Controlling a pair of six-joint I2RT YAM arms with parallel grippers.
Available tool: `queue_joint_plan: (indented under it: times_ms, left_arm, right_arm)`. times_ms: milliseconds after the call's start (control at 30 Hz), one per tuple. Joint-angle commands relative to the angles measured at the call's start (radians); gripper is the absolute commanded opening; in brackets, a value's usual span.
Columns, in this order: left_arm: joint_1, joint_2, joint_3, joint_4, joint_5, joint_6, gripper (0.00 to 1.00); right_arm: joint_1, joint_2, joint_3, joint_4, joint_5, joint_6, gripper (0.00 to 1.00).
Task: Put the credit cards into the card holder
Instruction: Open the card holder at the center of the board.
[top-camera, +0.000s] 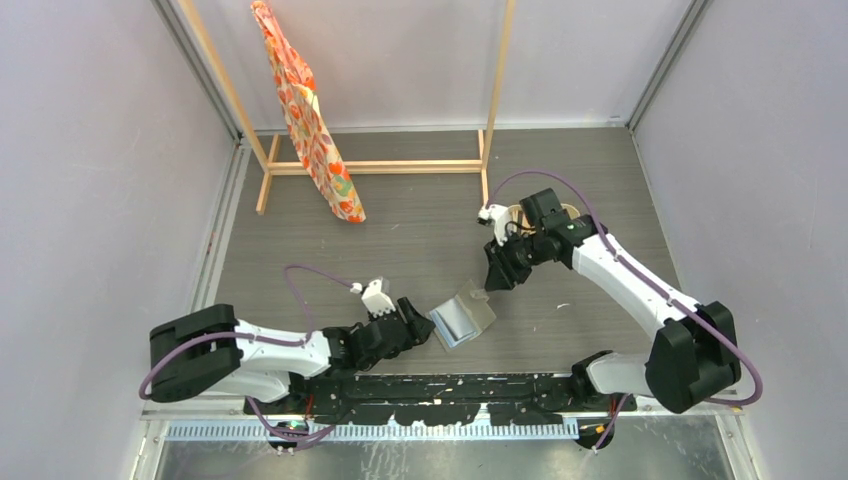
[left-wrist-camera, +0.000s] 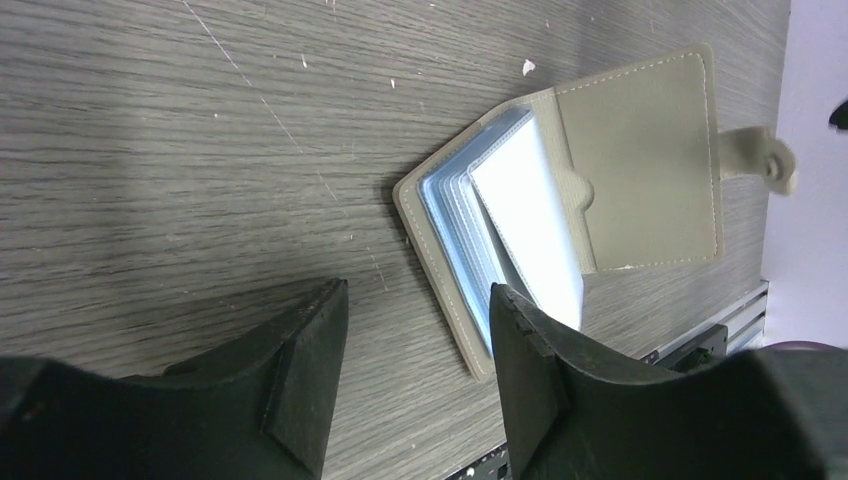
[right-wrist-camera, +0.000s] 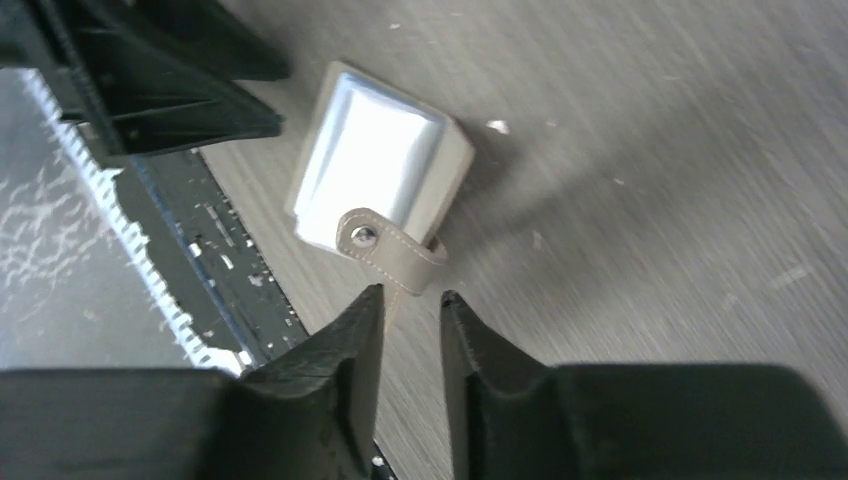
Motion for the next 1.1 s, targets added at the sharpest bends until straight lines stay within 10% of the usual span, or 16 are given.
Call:
queue_joint_plan:
  times_ms: [0,700,1067]
  left_arm:
    - [0.007,0.033,0.025,0.061,-0.006,0.01,0.54]
    - [0.024,0.199,0.024,0.225,0.057,-0.041,0.44]
    - [0.026,0.047,0.019,-0.015,0.01,-0.09,0.52]
  right_arm:
    - [0.064,0.047,0.011,-0.019,-0.097,-0.046,0.26]
    - [0.142,0.303,0.048,0.009,0.287,0.013,0.16]
    - [0.15,0.398,0.067,-0.009,0.353,0.027,0.16]
